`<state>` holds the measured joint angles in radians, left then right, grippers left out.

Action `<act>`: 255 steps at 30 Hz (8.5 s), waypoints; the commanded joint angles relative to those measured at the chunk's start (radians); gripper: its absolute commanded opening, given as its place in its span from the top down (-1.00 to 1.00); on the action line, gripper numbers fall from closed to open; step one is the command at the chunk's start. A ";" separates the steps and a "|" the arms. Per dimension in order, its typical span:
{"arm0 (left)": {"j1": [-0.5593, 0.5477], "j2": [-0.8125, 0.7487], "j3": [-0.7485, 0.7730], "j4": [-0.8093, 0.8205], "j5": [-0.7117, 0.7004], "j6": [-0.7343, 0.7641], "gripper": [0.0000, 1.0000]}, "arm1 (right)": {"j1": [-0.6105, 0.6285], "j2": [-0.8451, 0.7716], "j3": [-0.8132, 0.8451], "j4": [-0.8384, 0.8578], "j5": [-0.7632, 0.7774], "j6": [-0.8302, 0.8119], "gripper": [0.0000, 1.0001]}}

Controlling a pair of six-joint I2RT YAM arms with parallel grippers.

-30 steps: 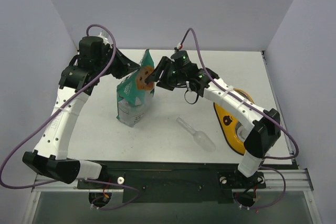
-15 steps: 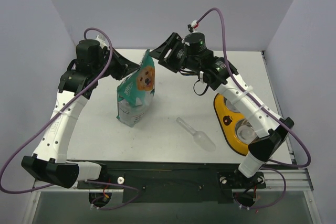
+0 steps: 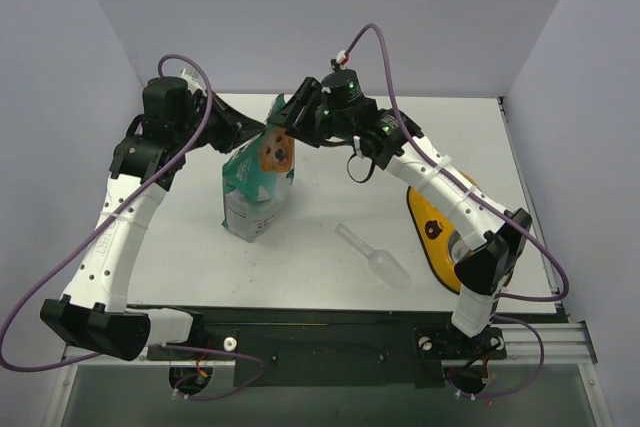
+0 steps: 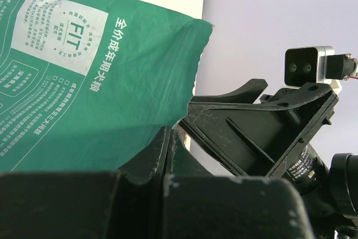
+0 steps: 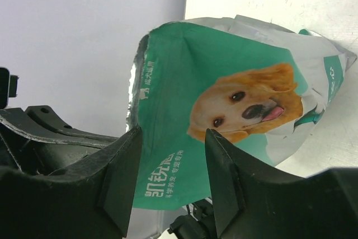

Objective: Serve the pet food

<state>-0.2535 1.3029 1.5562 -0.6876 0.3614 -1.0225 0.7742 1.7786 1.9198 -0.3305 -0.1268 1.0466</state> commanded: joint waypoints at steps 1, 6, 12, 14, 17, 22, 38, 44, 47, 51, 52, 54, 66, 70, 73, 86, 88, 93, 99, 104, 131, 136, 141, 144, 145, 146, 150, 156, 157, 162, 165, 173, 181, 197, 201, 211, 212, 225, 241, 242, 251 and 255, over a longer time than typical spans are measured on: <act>0.002 -0.034 -0.001 0.033 0.034 -0.014 1.00 | 0.014 0.001 0.051 -0.008 0.012 -0.023 0.12; 0.002 -0.030 -0.001 0.040 0.027 -0.017 1.00 | 0.017 0.004 0.059 -0.057 0.042 -0.049 0.15; 0.002 -0.024 0.010 0.051 0.011 -0.030 1.00 | 0.017 0.010 0.099 -0.143 0.075 -0.103 0.19; 0.002 -0.024 0.002 0.066 0.019 -0.044 1.00 | 0.017 0.008 0.119 -0.157 0.085 -0.117 0.19; 0.002 -0.025 -0.019 0.100 0.034 -0.073 1.00 | 0.017 0.001 0.137 -0.157 0.085 -0.126 0.19; 0.003 -0.040 -0.080 0.192 0.076 -0.142 1.00 | 0.013 0.001 0.165 -0.154 0.093 -0.135 0.14; 0.023 -0.067 -0.167 0.217 0.077 -0.220 1.00 | -0.006 0.028 0.136 -0.122 0.050 -0.114 0.43; 0.023 -0.062 -0.159 0.105 0.024 -0.223 1.00 | -0.001 0.042 0.140 -0.114 0.041 -0.112 0.44; 0.023 -0.068 -0.180 0.082 0.004 -0.238 1.00 | 0.002 0.044 0.140 -0.114 0.046 -0.115 0.44; 0.022 -0.070 -0.193 0.070 0.004 -0.245 1.00 | 0.002 0.045 0.137 -0.113 0.039 -0.120 0.43; 0.022 -0.071 -0.194 0.066 0.002 -0.241 1.00 | 0.004 0.045 0.139 -0.111 0.041 -0.123 0.43; 0.023 -0.073 -0.197 0.065 0.001 -0.241 1.00 | 0.004 0.045 0.140 -0.104 0.041 -0.128 0.42; 0.023 -0.042 -0.147 0.037 0.008 -0.211 1.00 | 0.016 0.070 0.185 -0.105 0.023 -0.135 0.36; 0.025 -0.037 -0.130 0.013 0.002 -0.189 1.00 | 0.016 0.074 0.185 -0.104 0.016 -0.143 0.37; 0.033 -0.040 -0.127 0.019 0.005 -0.186 1.00 | 0.017 0.084 0.176 -0.119 0.012 -0.157 0.38; 0.034 -0.016 0.010 -0.093 -0.117 -0.120 1.00 | 0.030 0.081 0.156 -0.225 0.091 -0.203 1.00; 0.034 -0.005 0.050 -0.135 -0.166 -0.094 1.00 | 0.030 0.082 0.153 -0.231 0.096 -0.211 1.00; 0.033 0.024 0.129 -0.155 -0.177 -0.056 1.00 | 0.040 0.081 0.165 -0.214 0.096 -0.235 1.00; 0.005 0.088 0.176 -0.162 -0.036 0.082 0.67 | 0.030 0.044 0.107 -0.068 0.004 -0.211 1.00; -0.043 0.088 0.208 -0.197 -0.096 0.170 0.00 | -0.003 0.027 0.070 0.014 -0.056 -0.177 1.00; -0.148 0.179 0.308 -0.348 -0.352 0.343 0.86 | -0.012 0.024 0.050 0.018 -0.093 -0.177 1.00; -0.151 0.154 0.301 -0.322 -0.352 0.328 1.00 | -0.001 0.041 0.054 -0.033 -0.074 -0.191 0.88; -0.148 0.145 0.317 -0.331 -0.352 0.260 1.00 | 0.022 0.036 0.055 -0.062 -0.031 -0.211 1.00; -0.141 0.157 0.346 -0.329 -0.345 0.249 1.00 | 0.025 0.027 0.048 -0.062 -0.025 -0.217 1.00; -0.136 0.167 0.352 -0.328 -0.337 0.243 0.90 | 0.023 0.030 0.053 -0.059 -0.031 -0.217 1.00; -0.135 0.170 0.352 -0.325 -0.328 0.242 0.68 | 0.025 0.033 0.056 -0.055 -0.037 -0.217 1.00; -0.130 0.173 0.334 -0.308 -0.326 0.229 0.23 | 0.017 0.051 0.074 -0.038 -0.066 -0.197 1.00; -0.124 0.171 0.324 -0.303 -0.352 0.239 0.52 | 0.010 0.044 0.081 -0.027 -0.077 -0.191 1.00; -0.124 0.171 0.320 -0.299 -0.352 0.242 0.59 | 0.007 0.042 0.082 -0.021 -0.080 -0.189 1.00; -0.125 0.165 0.277 -0.264 -0.317 0.236 0.53 | 0.013 0.045 0.077 -0.021 -0.085 -0.186 1.00; -0.130 0.156 0.249 -0.241 -0.289 0.217 0.38 | 0.013 0.045 0.076 -0.013 -0.088 -0.186 1.00; -0.130 0.164 0.225 -0.224 -0.254 0.231 0.59 | 0.017 0.033 0.067 -0.015 -0.094 -0.191 1.00; -0.168 0.208 0.407 -0.305 -0.432 0.344 1.00 | 0.028 0.022 0.062 -0.068 -0.028 -0.226 1.00; -0.227 0.257 0.602 -0.431 -0.619 0.361 1.00 | 0.068 0.076 0.168 -0.272 0.124 -0.283 1.00; -0.227 0.260 0.605 -0.428 -0.619 0.354 1.00 | 0.073 0.081 0.176 -0.300 0.124 -0.298 1.00; -0.227 0.265 0.582 -0.411 -0.542 0.366 0.94 | 0.073 0.116 0.274 -0.274 0.070 -0.266 1.00; -0.227 0.271 0.579 -0.408 -0.535 0.363 0.72 | 0.073 0.117 0.272 -0.274 0.072 -0.264 1.00; -0.280 0.259 0.443 -0.379 -0.648 0.424 0.17 | 0.069 0.111 0.251 -0.265 0.072 -0.246 1.00; -0.270 0.223 0.478 -0.354 -0.504 0.346 1.00 | 0.077 0.090 0.206 -0.257 0.116 -0.267 0.81; -0.268 0.220 0.476 -0.333 -0.480 0.340 1.00 | 0.077 0.088 0.205 -0.258 0.115 -0.270 0.75; -0.270 0.190 0.441 -0.302 -0.369 0.277 1.00 | 0.074 0.104 0.199 -0.251 0.089 -0.306 0.59; -0.270 0.191 0.449 -0.351 -0.467 0.344 1.00 | 0.073 0.088 0.166 -0.265 0.102 -0.290 1.00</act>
<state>-0.5102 1.5791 1.9713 -1.1034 -0.1192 -0.6949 0.8398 1.8896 2.1208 -0.5713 -0.0303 0.7616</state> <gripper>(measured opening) 0.031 0.052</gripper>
